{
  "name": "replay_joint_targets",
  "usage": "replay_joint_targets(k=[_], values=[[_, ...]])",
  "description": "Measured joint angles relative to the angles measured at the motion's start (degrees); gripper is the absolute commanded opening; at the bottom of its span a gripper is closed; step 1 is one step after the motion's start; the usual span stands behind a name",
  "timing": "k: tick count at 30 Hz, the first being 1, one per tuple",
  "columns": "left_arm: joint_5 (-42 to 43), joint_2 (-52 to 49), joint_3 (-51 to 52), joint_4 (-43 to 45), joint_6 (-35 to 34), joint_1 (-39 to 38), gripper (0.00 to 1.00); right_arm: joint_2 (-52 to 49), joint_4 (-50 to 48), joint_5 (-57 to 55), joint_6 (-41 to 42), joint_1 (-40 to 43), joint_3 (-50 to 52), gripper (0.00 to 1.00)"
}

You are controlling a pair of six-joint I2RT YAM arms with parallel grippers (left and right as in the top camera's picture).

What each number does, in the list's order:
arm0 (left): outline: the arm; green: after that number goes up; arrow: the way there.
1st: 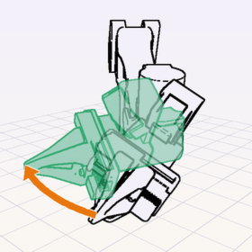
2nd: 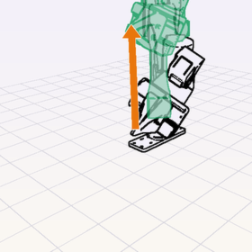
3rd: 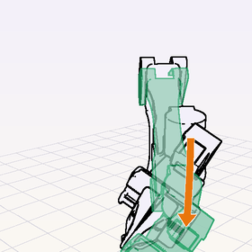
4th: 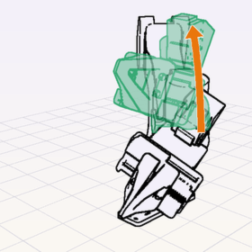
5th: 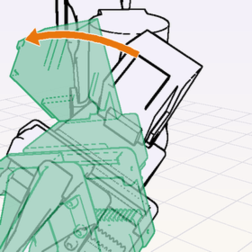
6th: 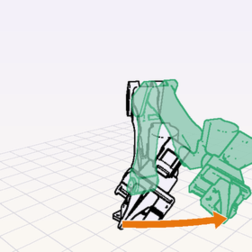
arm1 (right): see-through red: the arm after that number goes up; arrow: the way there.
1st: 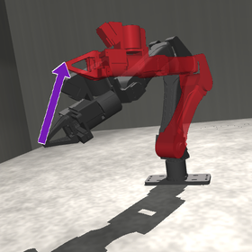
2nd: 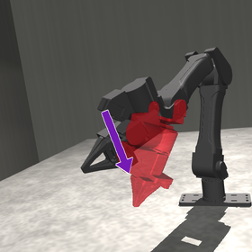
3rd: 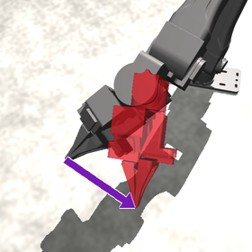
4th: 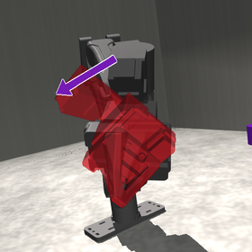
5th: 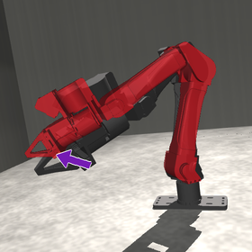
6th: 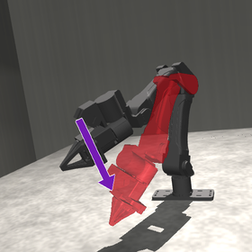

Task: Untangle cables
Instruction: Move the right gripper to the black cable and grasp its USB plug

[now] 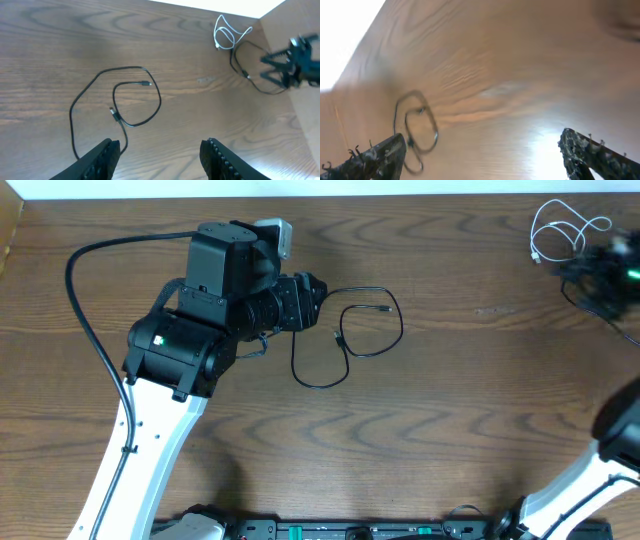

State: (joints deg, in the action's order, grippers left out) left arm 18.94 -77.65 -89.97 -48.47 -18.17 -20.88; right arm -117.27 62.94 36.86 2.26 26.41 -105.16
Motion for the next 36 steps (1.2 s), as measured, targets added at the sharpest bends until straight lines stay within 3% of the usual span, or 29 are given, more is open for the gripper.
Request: replay_joint_targets(k=[6, 9, 18, 30, 36], values=[[-2.56, -0.74, 0.00, -1.77, 2.14, 0.02, 0.56, -0.07, -3.91, -2.47, -4.63, -16.74, 0.00, 0.94], [-4.22, -0.92, 0.00, -2.14, 2.14, 1.25, 0.56, -0.81, -5.57, -4.02, -5.33, -24.55, 0.00, 0.89], [-5.99, -0.92, 0.00, -3.48, 0.57, 13.22, 0.57, -4.72, -4.63, -18.78, -3.89, -44.98, 0.00, 0.74], [-5.99, -0.92, 0.00, -4.07, 0.37, 13.73, 0.56, -10.25, -8.41, -30.60, -0.74, -61.11, 0.00, 0.57], [-5.99, -0.94, 0.00, -4.07, 0.37, 13.73, 0.57, -14.32, -8.81, -35.89, 1.09, -63.60, 0.00, 0.51]])
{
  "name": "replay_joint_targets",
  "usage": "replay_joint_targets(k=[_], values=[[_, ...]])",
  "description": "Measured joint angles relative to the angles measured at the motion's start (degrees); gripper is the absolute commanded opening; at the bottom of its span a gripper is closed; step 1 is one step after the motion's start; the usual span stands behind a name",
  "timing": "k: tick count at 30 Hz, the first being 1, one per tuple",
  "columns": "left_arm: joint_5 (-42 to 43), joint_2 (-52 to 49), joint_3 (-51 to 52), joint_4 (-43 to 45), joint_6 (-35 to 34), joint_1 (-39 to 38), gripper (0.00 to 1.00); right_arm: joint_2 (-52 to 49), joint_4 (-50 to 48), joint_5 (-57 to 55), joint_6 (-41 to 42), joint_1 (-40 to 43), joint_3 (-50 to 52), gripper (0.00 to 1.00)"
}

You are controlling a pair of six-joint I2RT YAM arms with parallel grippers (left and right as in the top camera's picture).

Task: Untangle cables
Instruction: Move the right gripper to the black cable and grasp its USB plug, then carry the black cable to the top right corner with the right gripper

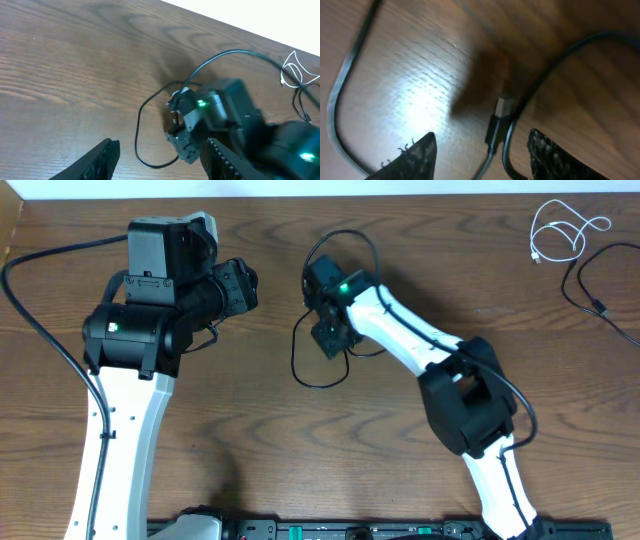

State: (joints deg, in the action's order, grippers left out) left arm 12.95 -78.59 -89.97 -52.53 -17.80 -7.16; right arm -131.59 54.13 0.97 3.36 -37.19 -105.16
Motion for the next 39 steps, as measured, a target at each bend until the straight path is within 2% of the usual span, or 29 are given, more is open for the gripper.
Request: replay_joint_targets(k=[14, 16, 17, 19, 20, 28, 34, 39], values=[[0.00, 0.00, 0.02, -1.09, 0.00, 0.00, 0.56, -1.44, 2.91, -3.30, 4.72, -0.55, -0.09, 0.40], [0.00, 0.00, 0.00, -1.09, 0.00, 0.00, 0.56, -1.44, 2.82, -3.30, 5.18, -0.55, 0.11, 0.31], [0.00, 0.00, 0.00, -1.07, 0.00, 0.00, 0.57, -1.27, 2.10, -3.17, 5.55, -0.55, 0.61, 0.20], [0.00, 0.00, 0.00, -1.09, 0.00, 0.00, 0.56, -0.96, 1.49, -3.34, 5.49, -0.59, 1.20, 0.11], [0.00, 0.00, 0.00, -1.09, 0.00, 0.00, 0.56, -0.83, 1.16, -3.48, 5.57, -0.59, 1.42, 0.02], [0.00, 0.00, 0.00, -1.09, 0.00, 0.00, 0.57, -0.59, 0.22, -4.22, 5.66, -0.44, 1.57, 0.01], [0.00, 0.00, 0.00, -1.09, 0.00, 0.00, 0.57, -0.04, 5.97, -3.37, 5.62, 1.88, -0.28, 0.01], [0.00, 0.00, 0.00, -1.09, 0.00, 0.00, 0.57, 10.14, 6.88, 2.60, 4.61, 6.97, -3.15, 0.01]])
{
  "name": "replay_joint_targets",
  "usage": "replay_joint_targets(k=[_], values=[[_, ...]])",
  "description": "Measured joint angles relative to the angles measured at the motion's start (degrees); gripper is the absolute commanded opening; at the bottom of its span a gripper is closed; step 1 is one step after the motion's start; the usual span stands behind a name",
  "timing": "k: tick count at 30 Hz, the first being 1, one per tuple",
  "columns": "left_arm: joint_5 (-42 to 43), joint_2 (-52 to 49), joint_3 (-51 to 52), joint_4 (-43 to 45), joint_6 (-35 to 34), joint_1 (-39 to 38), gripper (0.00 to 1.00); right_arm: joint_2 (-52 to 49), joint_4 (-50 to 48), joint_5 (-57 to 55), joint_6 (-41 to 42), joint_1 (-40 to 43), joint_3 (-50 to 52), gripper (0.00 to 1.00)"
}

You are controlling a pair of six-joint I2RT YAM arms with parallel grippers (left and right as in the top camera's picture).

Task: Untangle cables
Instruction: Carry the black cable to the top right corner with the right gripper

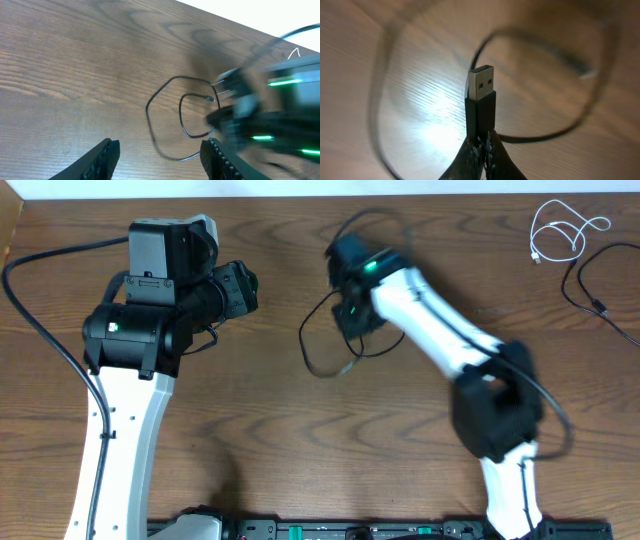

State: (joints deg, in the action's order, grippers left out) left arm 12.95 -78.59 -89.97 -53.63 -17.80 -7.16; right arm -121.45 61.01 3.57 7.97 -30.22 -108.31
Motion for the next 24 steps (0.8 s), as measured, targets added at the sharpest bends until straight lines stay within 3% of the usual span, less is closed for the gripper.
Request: replay_joint_targets(k=[5, 10, 17, 24], values=[[0.00, 0.00, 0.00, 0.00, 0.00, 0.00, 0.57, 13.84, -2.84, 6.73, -0.74, 9.31, -1.75, 0.01], [-0.02, 0.00, 0.00, 0.02, 0.00, 0.00, 0.57, 24.44, -9.49, 9.09, -0.52, 24.74, -2.19, 0.01], [-0.02, 0.00, 0.00, 0.00, 0.00, 0.00, 0.57, 31.95, -23.21, 9.94, 4.11, 44.39, -2.32, 0.01], [0.00, -0.02, 0.00, -0.02, 0.00, 0.00, 0.57, 33.05, -22.95, 7.45, 7.89, 58.60, -14.21, 0.01]])
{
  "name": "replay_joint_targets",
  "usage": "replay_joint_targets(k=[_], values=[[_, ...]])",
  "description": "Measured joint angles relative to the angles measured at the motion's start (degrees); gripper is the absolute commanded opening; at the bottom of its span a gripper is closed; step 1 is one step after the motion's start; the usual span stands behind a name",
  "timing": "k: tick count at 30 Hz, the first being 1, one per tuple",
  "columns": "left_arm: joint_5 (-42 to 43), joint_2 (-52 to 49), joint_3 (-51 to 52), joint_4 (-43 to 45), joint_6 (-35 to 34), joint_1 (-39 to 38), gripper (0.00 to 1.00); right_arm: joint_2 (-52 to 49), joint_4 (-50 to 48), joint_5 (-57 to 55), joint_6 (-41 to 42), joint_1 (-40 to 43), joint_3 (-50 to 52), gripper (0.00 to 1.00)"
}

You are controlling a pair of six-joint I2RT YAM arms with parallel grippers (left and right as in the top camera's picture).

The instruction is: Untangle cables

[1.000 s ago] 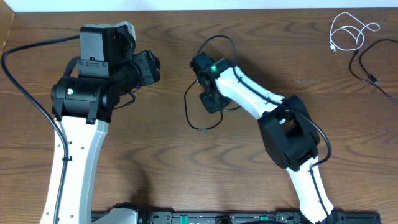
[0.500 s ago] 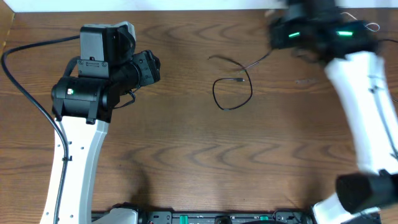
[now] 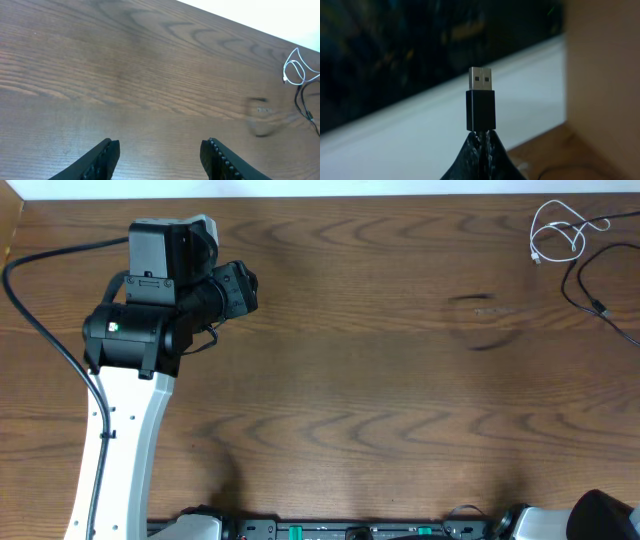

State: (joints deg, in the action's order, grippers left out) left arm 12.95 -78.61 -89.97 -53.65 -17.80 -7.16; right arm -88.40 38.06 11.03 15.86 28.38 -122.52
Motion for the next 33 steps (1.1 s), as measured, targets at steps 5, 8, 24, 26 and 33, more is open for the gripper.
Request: replay_joint_targets(k=[5, 8, 24, 26, 33], values=[[0.00, 0.00, 0.00, 0.04, 0.00, 0.00, 0.57, -2.47, 2.58, -6.54, 0.02, 5.81, -13.49, 0.01], [0.00, -0.04, 0.00, 0.04, 0.00, 0.00, 0.57, -4.94, 4.94, -9.35, -0.42, 9.01, -17.29, 0.01], [0.00, -0.04, 0.00, 0.02, 0.00, 0.00, 0.57, -33.24, 27.04, -9.40, -1.25, 10.19, -17.14, 0.01], [0.00, -0.04, 0.00, 0.02, 0.02, 0.00, 0.57, -35.67, 29.18, -8.83, -1.25, 10.19, -17.11, 0.01], [0.04, -0.07, 0.00, 0.02, 0.00, 0.00, 0.57, -44.92, 31.93, -6.62, -1.38, 10.88, -17.14, 0.78]])
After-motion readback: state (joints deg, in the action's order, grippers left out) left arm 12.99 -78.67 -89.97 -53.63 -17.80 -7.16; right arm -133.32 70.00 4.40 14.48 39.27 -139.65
